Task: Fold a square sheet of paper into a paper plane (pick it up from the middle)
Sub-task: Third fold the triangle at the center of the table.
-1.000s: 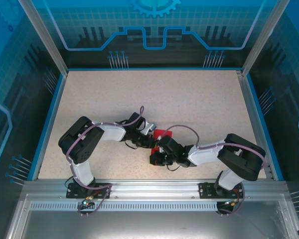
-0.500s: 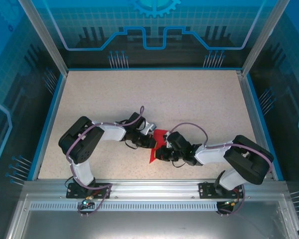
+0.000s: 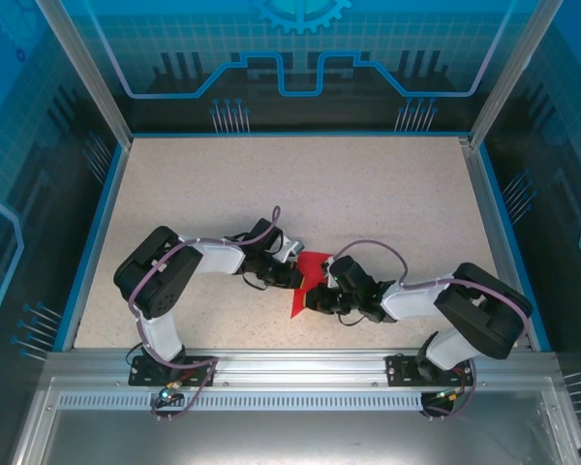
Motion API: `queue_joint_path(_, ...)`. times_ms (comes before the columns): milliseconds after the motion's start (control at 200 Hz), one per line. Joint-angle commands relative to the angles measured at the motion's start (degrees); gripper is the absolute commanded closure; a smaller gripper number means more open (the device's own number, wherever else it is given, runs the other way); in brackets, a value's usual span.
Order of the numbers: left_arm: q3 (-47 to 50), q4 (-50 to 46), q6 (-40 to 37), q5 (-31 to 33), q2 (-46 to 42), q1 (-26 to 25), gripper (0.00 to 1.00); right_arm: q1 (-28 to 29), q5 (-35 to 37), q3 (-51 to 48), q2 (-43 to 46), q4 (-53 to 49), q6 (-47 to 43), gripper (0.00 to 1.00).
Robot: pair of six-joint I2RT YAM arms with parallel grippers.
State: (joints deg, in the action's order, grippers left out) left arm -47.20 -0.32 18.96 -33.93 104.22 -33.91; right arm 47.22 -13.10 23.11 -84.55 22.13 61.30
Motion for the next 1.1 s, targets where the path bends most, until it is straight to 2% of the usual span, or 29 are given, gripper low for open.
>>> queue_joint_path(0,1.02,-4.82,-2.25,2.84,3.09,-0.79,0.90,-2.49,-0.10,-0.17,3.41,-2.46,-2.52,0.93)
queue_joint_path(145,0.78,-4.96,-2.21,2.75,3.31,-0.77,0.90,-4.76,-2.35,-0.20,1.17,-0.09,-3.11,0.93)
queue_joint_path(435,0.97,-5.13,-2.44,2.90,3.32,-0.74,0.90,-5.87,-0.71,-1.96,-4.01,1.37,-3.08,0.95)
queue_joint_path(760,0.79,-5.67,-2.72,3.26,3.01,-0.78,0.91,-9.55,-3.92,-1.12,4.54,-2.17,-5.52,0.94)
queue_joint_path(940,0.63,-5.57,-2.61,3.16,3.22,-0.74,0.90,-12.68,-7.15,-1.76,1.97,0.54,-6.19,0.94)
queue_joint_path(1095,0.89,-5.31,-2.44,3.16,3.10,-0.80,0.91,-13.01,-5.32,-2.66,-0.85,0.90,-6.66,0.94)
